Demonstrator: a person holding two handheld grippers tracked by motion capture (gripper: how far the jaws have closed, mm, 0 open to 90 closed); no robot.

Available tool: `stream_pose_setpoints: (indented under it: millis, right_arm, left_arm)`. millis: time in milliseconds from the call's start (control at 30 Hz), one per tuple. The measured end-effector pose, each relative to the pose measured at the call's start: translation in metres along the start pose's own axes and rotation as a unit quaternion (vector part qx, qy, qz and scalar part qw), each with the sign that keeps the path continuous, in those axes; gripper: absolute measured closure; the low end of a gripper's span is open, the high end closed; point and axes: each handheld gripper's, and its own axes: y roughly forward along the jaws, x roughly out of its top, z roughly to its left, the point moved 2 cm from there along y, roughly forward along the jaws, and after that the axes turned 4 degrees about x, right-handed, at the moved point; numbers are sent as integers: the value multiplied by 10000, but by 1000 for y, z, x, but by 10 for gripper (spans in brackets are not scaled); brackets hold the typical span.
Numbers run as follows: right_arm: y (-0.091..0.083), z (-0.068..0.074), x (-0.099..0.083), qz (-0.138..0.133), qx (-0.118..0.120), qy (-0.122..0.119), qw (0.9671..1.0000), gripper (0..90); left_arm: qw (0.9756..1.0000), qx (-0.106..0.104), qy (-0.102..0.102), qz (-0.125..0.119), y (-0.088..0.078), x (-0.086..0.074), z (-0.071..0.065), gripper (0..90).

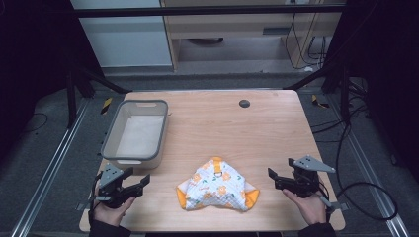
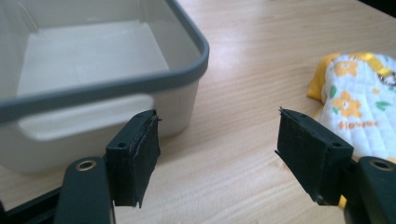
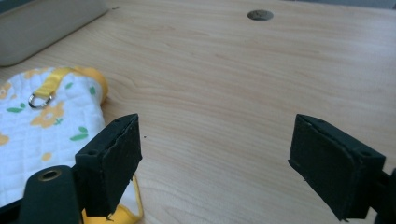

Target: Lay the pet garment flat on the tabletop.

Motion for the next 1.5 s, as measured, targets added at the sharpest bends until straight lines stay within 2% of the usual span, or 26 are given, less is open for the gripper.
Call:
stream_pose_setpoints:
  millis: [133, 267, 333, 433, 533, 600, 800, 900, 1033, 1200, 1433, 1500]
  right_arm:
    - [-2, 2, 12, -118, 46, -50, 9999, 170]
    - [0, 7, 28, -183, 137, -113, 9997, 169]
    - [1, 9, 32, -210, 187, -138, 9995, 170]
    - [5, 14, 40, -233, 259, -221, 9991, 183]
    - [9, 17, 44, -236, 298, -279, 9989, 206]
    - [15, 21, 48, -223, 366, -336, 9985, 226]
    - [28, 26, 48, -124, 464, -357, 9982, 251]
    - [37, 28, 45, -85, 515, -355, 9980, 267]
    - [46, 31, 41, -60, 613, -332, 9975, 284]
    - [59, 40, 34, 115, 719, -444, 9964, 296]
    - [71, 50, 29, 263, 830, -551, 9947, 307]
    - [75, 53, 26, 313, 884, -521, 9942, 324]
  left_arm:
    - [9998, 84, 59, -143, -2, 12, -2, 316]
    - [9995, -62, 130, -273, 2, 30, -12, 319]
    - [9995, -108, 137, -274, 3, 33, -14, 318]
    - [9989, -256, 258, -306, 13, 47, -28, 317]
    - [9986, -319, 313, -290, 20, 52, -35, 318]
    - [9982, -409, 367, -229, 33, 56, -44, 319]
    - [9978, -502, 410, -98, 53, 56, -57, 320]
    - [9974, -529, 484, 68, 66, 52, -64, 323]
    - [9968, -675, 383, 184, 76, 47, -69, 329]
    - [9955, -790, 454, 260, 83, 46, -76, 330]
    - [9945, -819, 546, 370, 91, 39, -81, 334]
    - [9932, -869, 580, 524, 96, 36, -85, 334]
